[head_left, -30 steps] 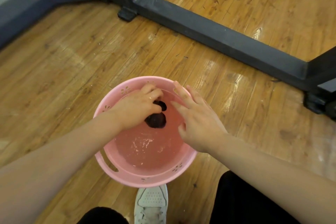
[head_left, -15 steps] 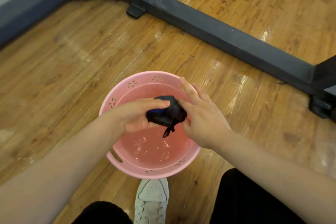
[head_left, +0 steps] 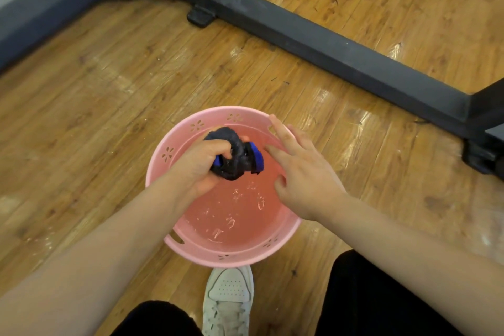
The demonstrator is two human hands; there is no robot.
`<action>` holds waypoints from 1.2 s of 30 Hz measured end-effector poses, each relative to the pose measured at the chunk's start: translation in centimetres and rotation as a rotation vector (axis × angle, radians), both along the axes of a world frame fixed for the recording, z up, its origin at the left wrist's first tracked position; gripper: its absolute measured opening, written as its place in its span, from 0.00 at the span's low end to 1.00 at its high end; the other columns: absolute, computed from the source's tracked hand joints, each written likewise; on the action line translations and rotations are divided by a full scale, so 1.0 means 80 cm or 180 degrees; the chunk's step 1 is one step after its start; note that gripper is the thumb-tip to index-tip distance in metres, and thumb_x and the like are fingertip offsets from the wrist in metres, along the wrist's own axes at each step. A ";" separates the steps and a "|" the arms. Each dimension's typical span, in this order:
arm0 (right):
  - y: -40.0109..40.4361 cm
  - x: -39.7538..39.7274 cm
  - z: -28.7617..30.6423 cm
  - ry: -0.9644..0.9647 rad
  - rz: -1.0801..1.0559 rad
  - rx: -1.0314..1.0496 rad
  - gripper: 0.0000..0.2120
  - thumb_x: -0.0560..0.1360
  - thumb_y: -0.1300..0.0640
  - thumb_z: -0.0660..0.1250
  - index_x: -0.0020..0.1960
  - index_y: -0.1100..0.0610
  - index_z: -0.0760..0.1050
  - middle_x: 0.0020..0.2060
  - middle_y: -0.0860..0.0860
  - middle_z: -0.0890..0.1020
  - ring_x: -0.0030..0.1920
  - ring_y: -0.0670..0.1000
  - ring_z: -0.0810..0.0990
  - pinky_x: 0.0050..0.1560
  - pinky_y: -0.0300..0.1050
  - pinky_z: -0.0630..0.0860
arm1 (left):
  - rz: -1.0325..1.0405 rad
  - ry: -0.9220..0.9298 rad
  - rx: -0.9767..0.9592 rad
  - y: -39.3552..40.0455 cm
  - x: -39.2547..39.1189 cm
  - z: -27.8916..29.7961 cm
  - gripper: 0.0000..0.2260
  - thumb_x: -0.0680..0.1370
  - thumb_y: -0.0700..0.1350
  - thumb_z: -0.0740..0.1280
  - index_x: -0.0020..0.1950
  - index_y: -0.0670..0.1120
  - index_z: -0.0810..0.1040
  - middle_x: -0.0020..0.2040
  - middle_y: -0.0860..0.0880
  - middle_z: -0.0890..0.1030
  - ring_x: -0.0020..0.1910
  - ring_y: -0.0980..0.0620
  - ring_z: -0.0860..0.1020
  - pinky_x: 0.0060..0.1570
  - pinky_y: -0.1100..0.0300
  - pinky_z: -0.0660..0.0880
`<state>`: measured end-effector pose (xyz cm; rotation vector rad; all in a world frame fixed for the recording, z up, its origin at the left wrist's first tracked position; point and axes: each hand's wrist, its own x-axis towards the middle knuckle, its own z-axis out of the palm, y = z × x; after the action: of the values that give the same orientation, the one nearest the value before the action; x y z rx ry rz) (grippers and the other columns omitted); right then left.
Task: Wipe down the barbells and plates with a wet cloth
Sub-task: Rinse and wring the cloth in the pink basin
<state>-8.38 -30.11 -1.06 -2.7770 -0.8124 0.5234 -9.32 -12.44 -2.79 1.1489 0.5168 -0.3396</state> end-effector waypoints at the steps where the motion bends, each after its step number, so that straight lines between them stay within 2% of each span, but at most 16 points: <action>1: 0.000 0.000 0.000 0.0000 -0.0004 0.0007 0.29 0.74 0.56 0.58 0.75 0.51 0.59 0.75 0.42 0.34 0.75 0.50 0.41 0.72 0.52 0.60 | -0.0028 -0.0084 0.0060 0.000 0.000 0.003 0.11 0.63 0.31 0.54 0.30 0.43 0.72 0.28 0.47 0.75 0.29 0.52 0.73 0.27 0.65 0.68; 3: 0.000 0.000 -0.001 0.0004 -0.0011 0.0018 0.29 0.74 0.55 0.58 0.75 0.52 0.60 0.75 0.42 0.34 0.75 0.49 0.41 0.72 0.52 0.61 | 0.0040 -0.0015 0.0205 0.000 0.000 0.001 0.14 0.66 0.29 0.51 0.29 0.45 0.67 0.24 0.47 0.70 0.24 0.52 0.69 0.28 0.63 0.60; 6: 0.000 0.000 0.000 -0.0005 0.0001 0.0012 0.28 0.74 0.55 0.58 0.75 0.52 0.60 0.75 0.42 0.34 0.75 0.50 0.41 0.72 0.51 0.61 | 0.0326 0.0088 0.0075 0.001 0.003 -0.008 0.19 0.70 0.26 0.45 0.34 0.44 0.69 0.26 0.50 0.72 0.27 0.51 0.68 0.33 0.61 0.63; 8: 0.000 0.000 -0.001 -0.0002 -0.0001 0.0030 0.28 0.74 0.55 0.59 0.75 0.52 0.61 0.75 0.42 0.34 0.75 0.50 0.42 0.71 0.52 0.63 | 0.0342 0.0045 -0.0164 -0.001 0.004 -0.008 0.19 0.70 0.27 0.44 0.32 0.43 0.69 0.26 0.49 0.69 0.26 0.51 0.68 0.29 0.66 0.67; 11: 0.000 0.000 -0.002 -0.0009 0.0007 0.0050 0.28 0.74 0.55 0.59 0.74 0.53 0.62 0.75 0.42 0.34 0.75 0.50 0.43 0.70 0.52 0.64 | 0.0395 -0.0012 -0.0620 -0.003 0.004 -0.001 0.18 0.63 0.28 0.45 0.25 0.43 0.70 0.22 0.48 0.66 0.19 0.53 0.65 0.23 0.70 0.66; 14: 0.000 0.001 -0.001 -0.0011 -0.0013 0.0081 0.27 0.75 0.55 0.58 0.74 0.53 0.63 0.75 0.42 0.35 0.75 0.50 0.44 0.70 0.52 0.65 | 0.0322 -0.0039 -0.1052 0.001 0.006 0.004 0.04 0.52 0.37 0.60 0.24 0.43 0.71 0.22 0.48 0.65 0.20 0.54 0.63 0.22 0.70 0.65; 16: 0.000 0.001 -0.001 -0.0008 -0.0016 0.0091 0.26 0.75 0.55 0.58 0.73 0.53 0.64 0.75 0.42 0.35 0.75 0.50 0.45 0.69 0.52 0.66 | 0.0028 0.0067 -0.1200 0.007 0.007 0.006 0.12 0.50 0.43 0.72 0.25 0.43 0.71 0.23 0.49 0.65 0.21 0.53 0.63 0.22 0.68 0.65; 17: 0.000 0.001 0.000 -0.0004 -0.0013 0.0091 0.26 0.75 0.55 0.58 0.73 0.52 0.64 0.75 0.42 0.36 0.74 0.51 0.45 0.68 0.52 0.66 | -0.0083 0.0154 -0.1196 0.008 0.008 0.006 0.16 0.54 0.51 0.74 0.25 0.43 0.70 0.23 0.49 0.65 0.20 0.53 0.63 0.22 0.67 0.64; 18: -0.001 0.001 0.000 -0.0004 -0.0008 0.0097 0.26 0.75 0.55 0.58 0.73 0.52 0.64 0.75 0.42 0.36 0.74 0.51 0.45 0.68 0.52 0.67 | -0.0123 0.0252 -0.1123 0.007 0.009 0.006 0.20 0.60 0.58 0.70 0.23 0.44 0.68 0.22 0.49 0.64 0.20 0.53 0.62 0.21 0.67 0.62; 19: -0.001 0.001 0.000 -0.0005 -0.0003 0.0109 0.26 0.75 0.55 0.58 0.73 0.52 0.65 0.75 0.42 0.36 0.74 0.51 0.45 0.68 0.53 0.66 | -0.0105 0.0343 -0.0995 0.004 0.011 0.006 0.22 0.65 0.61 0.66 0.23 0.45 0.66 0.21 0.50 0.63 0.19 0.53 0.61 0.21 0.66 0.60; 23: -0.002 0.001 -0.002 -0.0004 -0.0002 0.0150 0.28 0.74 0.55 0.57 0.74 0.53 0.62 0.75 0.42 0.36 0.75 0.50 0.44 0.71 0.53 0.63 | -0.0022 0.0398 -0.0264 -0.015 0.013 -0.001 0.23 0.77 0.56 0.62 0.29 0.46 0.59 0.21 0.50 0.60 0.19 0.54 0.58 0.20 0.66 0.58; 25: -0.002 0.001 -0.003 -0.0009 0.0003 0.0138 0.30 0.74 0.54 0.57 0.76 0.53 0.59 0.75 0.43 0.36 0.75 0.50 0.42 0.73 0.51 0.58 | -0.0054 0.0373 -0.0016 -0.018 0.011 -0.004 0.21 0.78 0.51 0.63 0.29 0.46 0.60 0.22 0.50 0.60 0.19 0.54 0.59 0.21 0.66 0.59; 28: -0.001 -0.001 -0.001 -0.0096 0.0075 0.0007 0.31 0.75 0.54 0.57 0.77 0.54 0.55 0.76 0.45 0.36 0.76 0.51 0.37 0.75 0.49 0.45 | 0.0042 0.0366 0.0051 -0.019 0.012 -0.006 0.19 0.78 0.43 0.64 0.30 0.46 0.61 0.22 0.50 0.60 0.19 0.55 0.60 0.21 0.66 0.58; 30: 0.000 -0.002 0.001 -0.0186 0.0110 -0.0054 0.31 0.75 0.52 0.58 0.77 0.55 0.55 0.76 0.47 0.36 0.75 0.52 0.35 0.73 0.49 0.38 | 0.0126 0.0275 -0.0022 -0.021 0.013 -0.005 0.19 0.79 0.42 0.61 0.30 0.46 0.60 0.21 0.51 0.59 0.18 0.55 0.59 0.21 0.66 0.56; 33: -0.001 -0.002 0.003 -0.0230 0.0109 -0.0145 0.31 0.77 0.44 0.57 0.77 0.55 0.57 0.76 0.47 0.36 0.75 0.52 0.34 0.72 0.51 0.34 | 0.0184 0.0161 -0.0341 -0.027 0.017 0.003 0.22 0.80 0.43 0.59 0.25 0.46 0.63 0.19 0.51 0.61 0.17 0.56 0.59 0.19 0.68 0.57; 36: 0.002 -0.004 0.005 -0.0273 0.0118 -0.0140 0.36 0.73 0.35 0.44 0.73 0.53 0.63 0.76 0.46 0.37 0.75 0.52 0.34 0.70 0.52 0.33 | 0.0096 0.0022 -0.0845 -0.038 0.021 0.011 0.28 0.81 0.45 0.55 0.19 0.47 0.64 0.17 0.51 0.61 0.15 0.56 0.59 0.17 0.68 0.57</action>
<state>-8.69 -29.98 -0.68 -2.8467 -0.8827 0.4363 -7.65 -15.45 -1.92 0.8826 0.4790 -0.3744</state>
